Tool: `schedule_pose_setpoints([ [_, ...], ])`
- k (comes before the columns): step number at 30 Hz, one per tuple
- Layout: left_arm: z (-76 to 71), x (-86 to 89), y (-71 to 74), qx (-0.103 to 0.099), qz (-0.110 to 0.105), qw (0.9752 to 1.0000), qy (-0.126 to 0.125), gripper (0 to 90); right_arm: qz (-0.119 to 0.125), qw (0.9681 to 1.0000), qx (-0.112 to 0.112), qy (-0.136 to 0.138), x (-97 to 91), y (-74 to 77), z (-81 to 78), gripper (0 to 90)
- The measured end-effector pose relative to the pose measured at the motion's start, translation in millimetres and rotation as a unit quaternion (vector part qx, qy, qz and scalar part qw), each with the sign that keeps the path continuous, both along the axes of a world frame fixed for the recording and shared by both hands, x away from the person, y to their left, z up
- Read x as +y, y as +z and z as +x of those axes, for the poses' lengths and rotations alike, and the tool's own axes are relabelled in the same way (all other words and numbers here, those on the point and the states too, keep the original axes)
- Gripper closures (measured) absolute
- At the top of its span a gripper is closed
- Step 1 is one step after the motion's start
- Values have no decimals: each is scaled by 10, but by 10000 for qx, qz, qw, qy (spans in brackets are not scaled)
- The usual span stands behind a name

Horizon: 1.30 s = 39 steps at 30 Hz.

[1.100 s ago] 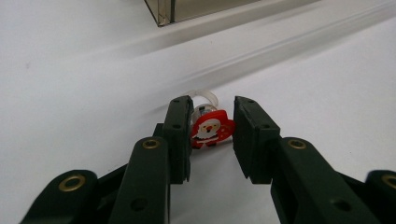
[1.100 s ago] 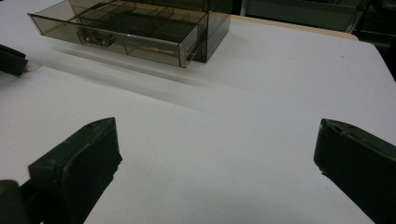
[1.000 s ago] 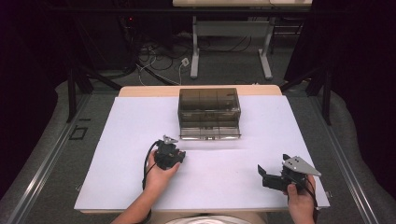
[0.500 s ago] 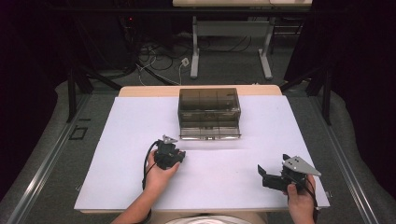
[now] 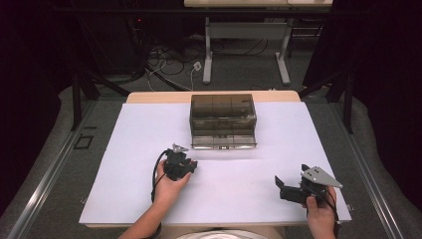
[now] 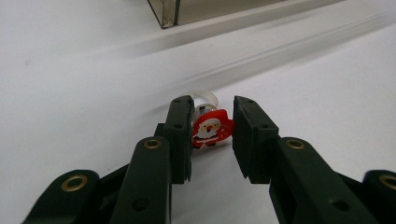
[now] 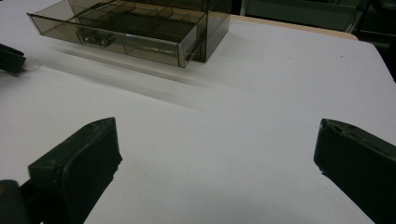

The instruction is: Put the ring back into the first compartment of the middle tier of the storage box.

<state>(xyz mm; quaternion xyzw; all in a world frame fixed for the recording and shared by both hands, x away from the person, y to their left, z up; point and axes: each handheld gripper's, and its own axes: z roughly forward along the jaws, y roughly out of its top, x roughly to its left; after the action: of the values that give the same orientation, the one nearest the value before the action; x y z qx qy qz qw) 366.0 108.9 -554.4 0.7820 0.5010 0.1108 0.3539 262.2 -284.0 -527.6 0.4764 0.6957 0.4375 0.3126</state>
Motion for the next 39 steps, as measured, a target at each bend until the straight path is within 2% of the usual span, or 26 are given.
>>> schedule_pose_setpoints([
  [10, -8, 32, 36, -26, -30, 10000, -3, 680, 16, 10000, -21, -28, -3, -1, 1, 0],
  [16, -13, 45, 62, 61, -167, 9998, 18, 680, 19, 10000, -31, -22, -3, 0, 0, 0],
  [23, -22, 58, 86, 42, -136, 9999, 8, 680, 24, 10000, -28, -20, -3, -1, 1, 0],
  [32, -49, 62, 159, 69, -292, 9995, 84, 681, 36, 10000, -27, -30, -1, -1, 2, 0],
  [33, -51, 68, 175, 120, -297, 9995, 39, 681, 12, 10000, -10, -39, -1, 0, 0, 0],
  [39, -67, 60, 214, 114, -335, 9994, 25, 682, 9, 10000, -51, -1, 9, -3, 1, 0],
])
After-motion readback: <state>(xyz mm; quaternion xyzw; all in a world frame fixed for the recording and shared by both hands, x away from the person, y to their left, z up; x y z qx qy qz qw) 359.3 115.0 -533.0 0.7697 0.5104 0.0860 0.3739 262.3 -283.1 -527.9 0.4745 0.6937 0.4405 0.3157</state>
